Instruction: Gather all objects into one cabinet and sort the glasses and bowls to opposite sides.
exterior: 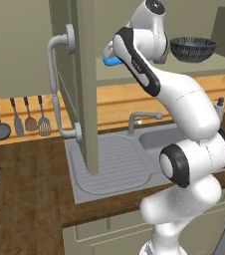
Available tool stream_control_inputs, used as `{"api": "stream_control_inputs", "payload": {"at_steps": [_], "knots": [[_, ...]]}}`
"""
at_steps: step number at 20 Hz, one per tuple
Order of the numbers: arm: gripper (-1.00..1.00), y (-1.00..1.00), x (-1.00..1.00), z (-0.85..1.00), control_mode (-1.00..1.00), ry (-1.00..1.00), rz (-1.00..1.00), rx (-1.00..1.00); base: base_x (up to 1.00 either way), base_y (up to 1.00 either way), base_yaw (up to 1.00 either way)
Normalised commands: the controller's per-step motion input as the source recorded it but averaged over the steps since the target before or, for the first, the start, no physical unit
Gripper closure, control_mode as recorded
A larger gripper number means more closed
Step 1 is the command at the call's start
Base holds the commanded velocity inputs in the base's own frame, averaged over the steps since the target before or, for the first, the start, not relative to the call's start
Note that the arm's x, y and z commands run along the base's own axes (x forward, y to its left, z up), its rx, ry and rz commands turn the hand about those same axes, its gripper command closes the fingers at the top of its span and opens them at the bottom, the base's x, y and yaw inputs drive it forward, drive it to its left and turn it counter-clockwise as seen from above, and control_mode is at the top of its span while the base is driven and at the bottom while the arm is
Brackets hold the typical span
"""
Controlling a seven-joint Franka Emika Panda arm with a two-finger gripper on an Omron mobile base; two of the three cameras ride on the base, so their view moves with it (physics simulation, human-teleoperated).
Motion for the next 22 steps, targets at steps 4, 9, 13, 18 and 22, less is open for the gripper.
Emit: {"api": "stream_control_inputs", "payload": {"at_steps": [4, 9, 13, 18, 22], "knots": [[1.00, 0.45, 0.78, -0.14, -1.00, 0.00, -0.09, 0.00, 0.00, 0.00, 0.00], [1.00, 0.58, 0.45, -0.13, -1.00, -0.06, -0.15, 0.00, 0.00, 0.00, 0.00], [1.00, 0.31, 0.28, -0.21, -1.00, -0.07, -0.15, 0.00, 0.00, 0.00, 0.00], [1.00, 0.00, 0.10, -0.20, -1.00, -0.14, -0.07, 0.05, 0.00, 0.00, 0.00], [1.00, -0.29, -0.02, -0.01, -1.00, -0.03, 0.01, 0.10, 0.00, 0.00, 0.00]]}}
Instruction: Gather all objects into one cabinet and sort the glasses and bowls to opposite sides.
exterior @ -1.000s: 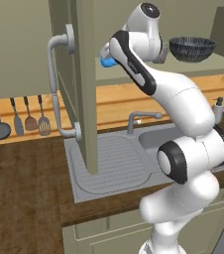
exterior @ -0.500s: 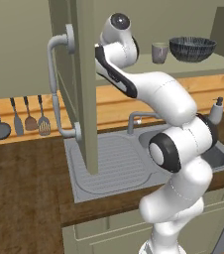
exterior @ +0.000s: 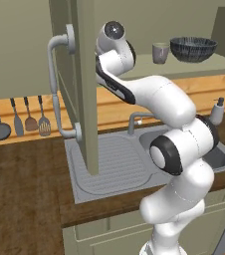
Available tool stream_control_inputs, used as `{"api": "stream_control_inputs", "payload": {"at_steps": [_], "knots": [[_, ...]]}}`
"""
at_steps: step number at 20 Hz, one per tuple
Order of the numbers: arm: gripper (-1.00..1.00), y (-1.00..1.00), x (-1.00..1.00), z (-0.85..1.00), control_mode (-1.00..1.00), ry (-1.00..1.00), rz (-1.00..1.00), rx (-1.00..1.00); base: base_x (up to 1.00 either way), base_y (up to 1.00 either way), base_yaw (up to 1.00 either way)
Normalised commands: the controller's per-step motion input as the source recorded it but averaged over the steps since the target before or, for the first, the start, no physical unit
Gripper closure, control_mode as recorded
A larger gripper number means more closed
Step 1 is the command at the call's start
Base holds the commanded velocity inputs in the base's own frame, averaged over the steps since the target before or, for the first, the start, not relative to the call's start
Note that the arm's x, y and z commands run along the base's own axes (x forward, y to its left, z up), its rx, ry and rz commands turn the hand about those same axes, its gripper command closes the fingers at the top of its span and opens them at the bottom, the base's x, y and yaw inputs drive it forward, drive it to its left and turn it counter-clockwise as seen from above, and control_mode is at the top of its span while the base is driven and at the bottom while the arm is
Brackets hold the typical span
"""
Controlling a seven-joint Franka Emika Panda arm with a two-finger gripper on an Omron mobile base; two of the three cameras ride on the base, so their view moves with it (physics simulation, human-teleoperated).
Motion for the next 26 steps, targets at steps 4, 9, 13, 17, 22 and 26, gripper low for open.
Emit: {"api": "stream_control_inputs", "payload": {"at_steps": [4, 9, 13, 17, 22, 26], "knots": [[1.00, -0.60, 0.00, 0.00, -1.00, 0.00, 0.00, 0.15, 0.00, 0.00, 0.00], [1.00, -0.24, 0.18, 0.00, -1.00, 0.01, 0.01, 0.07, 0.00, 0.00, 0.00], [1.00, 0.15, 0.41, 0.00, -1.00, 0.08, 0.09, 0.05, 0.00, 0.00, 0.00], [1.00, 0.01, 0.06, 0.00, -1.00, 0.01, 0.00, 0.00, 0.00, 0.00, 0.00], [1.00, 0.05, 0.08, 0.00, -1.00, 0.02, 0.00, 0.00, 0.00, 0.00, 0.00], [1.00, 0.16, -0.05, -0.15, -1.00, 0.04, 0.00, -0.03, 0.00, 0.00, 0.00]]}}
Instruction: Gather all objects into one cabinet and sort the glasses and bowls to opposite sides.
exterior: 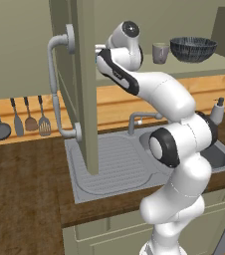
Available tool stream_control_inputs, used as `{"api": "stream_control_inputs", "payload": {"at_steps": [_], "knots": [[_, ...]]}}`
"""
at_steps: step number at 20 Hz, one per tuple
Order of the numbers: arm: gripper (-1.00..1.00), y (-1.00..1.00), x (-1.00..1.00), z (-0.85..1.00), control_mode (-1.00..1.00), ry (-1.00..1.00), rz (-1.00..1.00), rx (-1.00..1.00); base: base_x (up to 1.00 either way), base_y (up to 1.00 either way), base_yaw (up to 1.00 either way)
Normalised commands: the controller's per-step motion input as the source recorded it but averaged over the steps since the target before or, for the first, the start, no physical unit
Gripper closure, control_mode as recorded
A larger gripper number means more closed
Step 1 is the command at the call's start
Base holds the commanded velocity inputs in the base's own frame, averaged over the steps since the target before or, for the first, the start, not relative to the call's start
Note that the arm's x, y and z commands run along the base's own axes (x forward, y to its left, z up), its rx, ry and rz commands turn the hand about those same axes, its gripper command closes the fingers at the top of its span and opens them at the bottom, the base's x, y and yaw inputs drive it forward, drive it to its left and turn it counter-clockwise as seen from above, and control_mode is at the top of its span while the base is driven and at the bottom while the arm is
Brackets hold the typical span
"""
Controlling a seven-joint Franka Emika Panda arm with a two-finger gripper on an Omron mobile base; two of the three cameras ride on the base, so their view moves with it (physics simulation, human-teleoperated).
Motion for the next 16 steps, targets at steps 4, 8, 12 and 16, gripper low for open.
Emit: {"api": "stream_control_inputs", "payload": {"at_steps": [4, 8, 12, 16], "knots": [[1.00, 0.00, -0.05, -0.26, -1.00, 0.03, 0.00, -0.05, 0.00, 0.00, 0.00], [1.00, 0.00, 0.00, -0.07, -1.00, 0.06, 0.00, 0.00, 0.00, 0.00, 0.00], [1.00, 0.00, 0.00, -0.03, -1.00, 0.08, 0.00, 0.00, 0.00, 0.00, 0.00], [1.00, 0.00, 0.00, 0.00, -1.00, 0.00, 0.00, 0.00, 0.00, 0.00, 0.00]]}}
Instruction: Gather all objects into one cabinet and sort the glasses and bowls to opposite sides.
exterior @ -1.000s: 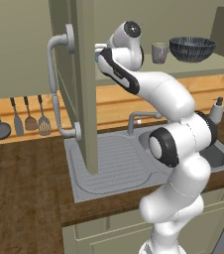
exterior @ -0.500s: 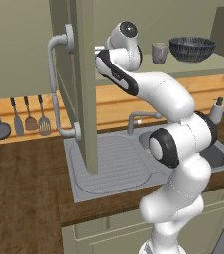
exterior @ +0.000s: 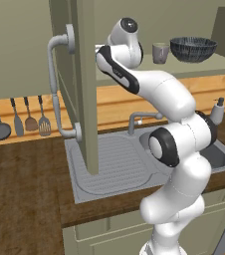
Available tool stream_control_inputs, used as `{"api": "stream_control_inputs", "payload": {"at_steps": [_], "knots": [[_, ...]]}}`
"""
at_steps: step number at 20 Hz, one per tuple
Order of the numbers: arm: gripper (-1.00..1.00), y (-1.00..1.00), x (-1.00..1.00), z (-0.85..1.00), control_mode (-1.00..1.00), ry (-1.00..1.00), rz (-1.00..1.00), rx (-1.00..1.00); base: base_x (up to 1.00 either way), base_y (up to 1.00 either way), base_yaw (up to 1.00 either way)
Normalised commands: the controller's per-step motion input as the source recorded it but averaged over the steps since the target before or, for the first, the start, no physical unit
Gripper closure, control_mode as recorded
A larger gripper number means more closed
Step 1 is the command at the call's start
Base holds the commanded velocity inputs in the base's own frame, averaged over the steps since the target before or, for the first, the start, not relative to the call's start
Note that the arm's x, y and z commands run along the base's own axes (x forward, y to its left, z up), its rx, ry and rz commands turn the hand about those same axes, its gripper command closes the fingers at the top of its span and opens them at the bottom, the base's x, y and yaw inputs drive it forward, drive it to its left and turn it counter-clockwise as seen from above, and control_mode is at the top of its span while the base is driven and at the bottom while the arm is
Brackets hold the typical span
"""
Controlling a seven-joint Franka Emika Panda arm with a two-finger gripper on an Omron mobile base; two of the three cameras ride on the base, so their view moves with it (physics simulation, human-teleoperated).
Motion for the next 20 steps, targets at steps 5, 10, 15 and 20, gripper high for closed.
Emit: {"api": "stream_control_inputs", "payload": {"at_steps": [5, 10, 15, 20], "knots": [[-1.00, 0.00, 0.00, 0.00, -1.00, 0.00, 0.00, 0.00, 0.00, 0.00, 0.00], [-1.00, 0.00, 0.00, 0.02, -1.00, 0.04, 0.00, 0.00, 0.00, 0.00, 0.00], [-1.00, 0.01, -0.05, 0.38, -1.00, 0.10, 0.00, 0.00, 0.00, 0.00, 0.00], [-1.00, 0.00, -0.76, 0.95, -1.00, 0.10, 0.02, -0.07, 0.00, 0.00, 0.00]]}}
